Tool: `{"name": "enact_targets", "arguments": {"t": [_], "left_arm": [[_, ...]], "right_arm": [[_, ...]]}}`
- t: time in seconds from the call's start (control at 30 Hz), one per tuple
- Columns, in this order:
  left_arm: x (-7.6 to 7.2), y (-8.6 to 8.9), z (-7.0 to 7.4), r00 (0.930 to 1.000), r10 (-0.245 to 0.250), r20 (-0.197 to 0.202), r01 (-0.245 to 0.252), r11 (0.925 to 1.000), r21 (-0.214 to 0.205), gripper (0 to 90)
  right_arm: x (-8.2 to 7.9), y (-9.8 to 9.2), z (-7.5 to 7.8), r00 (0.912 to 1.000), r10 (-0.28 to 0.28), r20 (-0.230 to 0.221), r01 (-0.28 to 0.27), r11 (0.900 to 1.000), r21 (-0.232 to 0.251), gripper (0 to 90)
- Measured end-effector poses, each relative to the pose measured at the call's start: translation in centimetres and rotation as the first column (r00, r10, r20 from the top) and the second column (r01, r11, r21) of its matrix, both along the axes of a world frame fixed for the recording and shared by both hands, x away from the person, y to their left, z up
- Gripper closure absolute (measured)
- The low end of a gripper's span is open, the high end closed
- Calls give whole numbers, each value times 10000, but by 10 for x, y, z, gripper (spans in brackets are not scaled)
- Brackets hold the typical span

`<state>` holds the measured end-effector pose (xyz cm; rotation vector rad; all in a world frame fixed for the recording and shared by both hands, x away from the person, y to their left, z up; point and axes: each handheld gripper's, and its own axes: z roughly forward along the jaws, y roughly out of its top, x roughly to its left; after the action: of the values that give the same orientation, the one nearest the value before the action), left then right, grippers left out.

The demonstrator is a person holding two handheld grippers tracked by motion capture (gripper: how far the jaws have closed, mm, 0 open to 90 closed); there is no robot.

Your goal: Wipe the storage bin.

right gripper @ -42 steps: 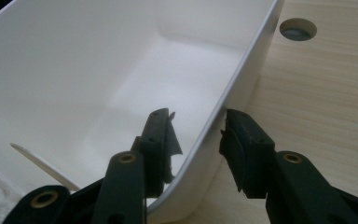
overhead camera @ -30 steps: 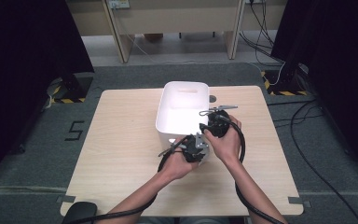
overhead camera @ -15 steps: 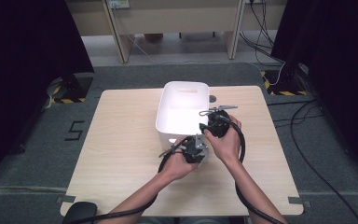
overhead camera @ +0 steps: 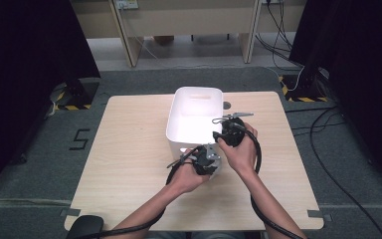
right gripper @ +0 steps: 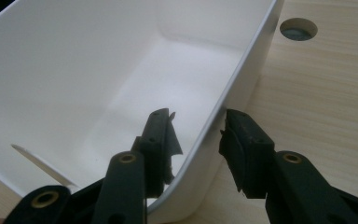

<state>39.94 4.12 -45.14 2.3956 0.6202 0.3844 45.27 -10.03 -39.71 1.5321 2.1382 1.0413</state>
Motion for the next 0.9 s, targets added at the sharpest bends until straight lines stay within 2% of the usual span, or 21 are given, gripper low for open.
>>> {"name": "enact_targets", "arguments": {"t": [0.2,0.33,0.6,0.7,0.77,0.9], "left_arm": [[-12,20,7,10000,-26,73,27,9999,-131,761],[-16,33,11,9999,53,124,-52,9999,-121,761],[-27,66,20,9993,282,234,-279,9995,-167,759],[-30,86,23,9980,546,306,-542,9984,-168,759],[-31,100,23,9962,826,287,-816,9961,-336,759],[-32,129,22,9885,1474,327,-1459,9883,-452,759]], "right_arm": [[3,1,0,10000,70,13,-70,10000,22,670],[1,1,-1,9998,-58,-172,63,9996,276,642],[-4,-6,11,9994,-218,270,201,9979,615,558],[-6,-11,13,9993,-290,230,269,9959,867,548],[-10,-14,17,9991,-341,263,315,9951,942,539],[-12,-22,18,9984,-477,302,442,9930,1093,532]]}}
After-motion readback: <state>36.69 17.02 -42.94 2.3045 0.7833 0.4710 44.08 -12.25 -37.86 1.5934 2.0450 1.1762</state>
